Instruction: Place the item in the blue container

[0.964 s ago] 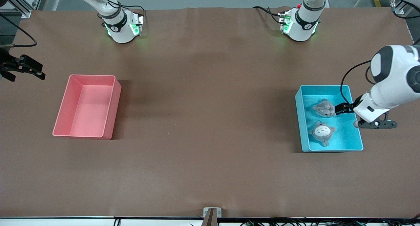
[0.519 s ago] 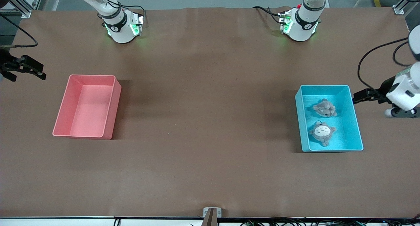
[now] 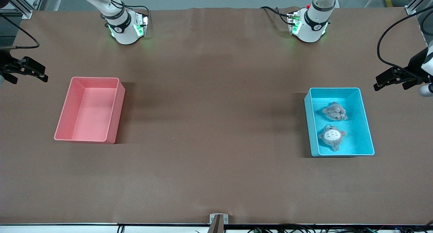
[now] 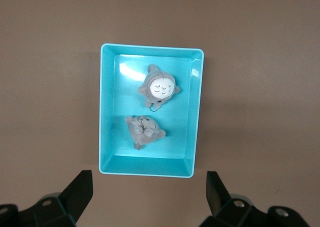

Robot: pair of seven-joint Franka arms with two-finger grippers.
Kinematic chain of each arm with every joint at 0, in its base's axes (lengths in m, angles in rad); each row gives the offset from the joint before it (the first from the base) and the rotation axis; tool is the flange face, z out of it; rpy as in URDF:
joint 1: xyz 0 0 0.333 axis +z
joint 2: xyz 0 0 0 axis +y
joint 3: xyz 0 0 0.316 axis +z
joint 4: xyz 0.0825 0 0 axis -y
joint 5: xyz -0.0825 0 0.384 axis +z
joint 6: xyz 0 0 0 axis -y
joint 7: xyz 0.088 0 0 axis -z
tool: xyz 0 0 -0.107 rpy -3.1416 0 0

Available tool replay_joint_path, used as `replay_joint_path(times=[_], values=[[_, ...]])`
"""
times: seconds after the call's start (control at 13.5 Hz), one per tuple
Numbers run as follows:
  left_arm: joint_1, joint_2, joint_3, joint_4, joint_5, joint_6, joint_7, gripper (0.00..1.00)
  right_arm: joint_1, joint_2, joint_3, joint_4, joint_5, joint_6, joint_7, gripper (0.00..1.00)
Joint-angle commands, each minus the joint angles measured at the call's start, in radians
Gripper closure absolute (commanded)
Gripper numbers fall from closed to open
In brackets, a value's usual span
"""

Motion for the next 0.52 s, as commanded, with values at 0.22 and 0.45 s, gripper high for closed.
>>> replay_joint_path(times=[0.22,0.45], values=[[-0.422,0.000,0.428,0.023,-0.016,-0.013,0.009,0.00,-0.035,-0.033,0.007,-0.033,0.065,-0.048,0.011,0.00],[-0.445,0.000,0.432,0.025,-0.010,-0.013,0.003,0.00,-0.031,-0.034,0.014,-0.033,0.065,-0.054,0.011,0.00]])
